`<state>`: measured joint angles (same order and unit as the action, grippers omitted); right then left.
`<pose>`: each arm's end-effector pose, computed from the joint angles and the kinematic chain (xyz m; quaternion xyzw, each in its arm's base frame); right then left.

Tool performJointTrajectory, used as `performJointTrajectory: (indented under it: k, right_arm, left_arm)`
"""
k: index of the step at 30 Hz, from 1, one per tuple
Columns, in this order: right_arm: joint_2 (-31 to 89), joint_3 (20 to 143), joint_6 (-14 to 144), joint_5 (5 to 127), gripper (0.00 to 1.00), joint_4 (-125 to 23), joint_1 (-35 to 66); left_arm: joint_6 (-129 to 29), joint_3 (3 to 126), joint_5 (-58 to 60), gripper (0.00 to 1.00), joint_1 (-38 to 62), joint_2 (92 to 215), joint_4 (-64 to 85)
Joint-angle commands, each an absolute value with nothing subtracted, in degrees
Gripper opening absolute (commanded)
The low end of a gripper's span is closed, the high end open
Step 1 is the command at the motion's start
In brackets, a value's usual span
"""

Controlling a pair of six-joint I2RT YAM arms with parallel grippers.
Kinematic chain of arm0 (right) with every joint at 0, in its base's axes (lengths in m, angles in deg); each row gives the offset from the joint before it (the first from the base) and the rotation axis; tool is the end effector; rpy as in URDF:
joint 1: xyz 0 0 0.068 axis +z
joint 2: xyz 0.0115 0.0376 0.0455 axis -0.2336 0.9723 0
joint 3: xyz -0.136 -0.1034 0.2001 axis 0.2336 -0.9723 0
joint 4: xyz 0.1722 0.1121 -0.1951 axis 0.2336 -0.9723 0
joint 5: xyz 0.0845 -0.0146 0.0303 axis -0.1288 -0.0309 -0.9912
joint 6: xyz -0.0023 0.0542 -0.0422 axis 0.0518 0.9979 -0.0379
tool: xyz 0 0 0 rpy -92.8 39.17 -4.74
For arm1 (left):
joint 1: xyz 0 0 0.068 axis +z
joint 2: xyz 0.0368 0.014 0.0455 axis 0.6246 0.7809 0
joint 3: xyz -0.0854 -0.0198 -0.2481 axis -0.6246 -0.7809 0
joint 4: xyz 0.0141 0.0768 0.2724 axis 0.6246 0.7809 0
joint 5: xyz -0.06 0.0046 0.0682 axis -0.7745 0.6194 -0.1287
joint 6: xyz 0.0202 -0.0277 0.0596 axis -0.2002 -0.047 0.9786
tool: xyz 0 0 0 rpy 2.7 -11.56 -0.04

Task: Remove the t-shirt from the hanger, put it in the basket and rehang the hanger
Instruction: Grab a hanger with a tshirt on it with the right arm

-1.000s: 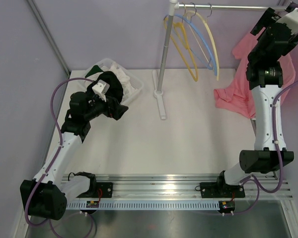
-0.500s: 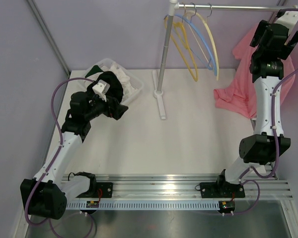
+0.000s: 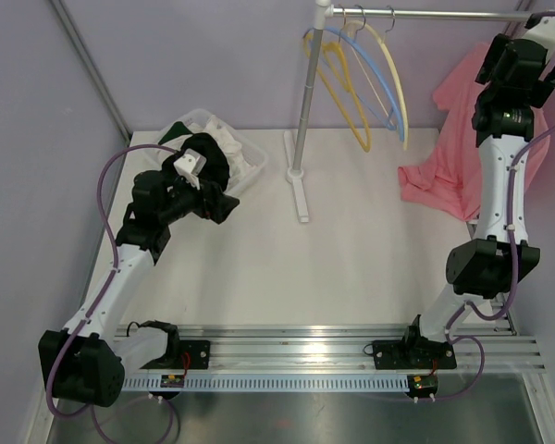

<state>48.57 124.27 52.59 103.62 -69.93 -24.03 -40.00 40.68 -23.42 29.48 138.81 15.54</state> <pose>0.4131 -0.1053 0.4987 0.2116 0.6849 -0.2791 0.6389 0.2798 -0.0756 0.3003 0.2186 0.7551 -0.2790 0.5516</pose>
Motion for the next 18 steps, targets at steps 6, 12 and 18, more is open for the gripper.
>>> performJointTrajectory:
  k: [6,12,18]
  right_arm:
    - [52.1,131.9,53.8,96.2,0.96,-73.5,-27.7]
    - [54.4,132.8,55.0,92.6,0.83,-75.9,-29.8]
    - [53.3,130.1,56.1,90.7,0.69,-75.4,-31.7]
  left_arm:
    - [-38.9,41.7,-23.2,0.99,28.8,140.4,12.7]
    - [-38.7,41.6,-23.3,0.99,28.7,140.7,13.0]
    - [-38.7,41.4,-22.6,0.99,28.6,140.4,13.1]
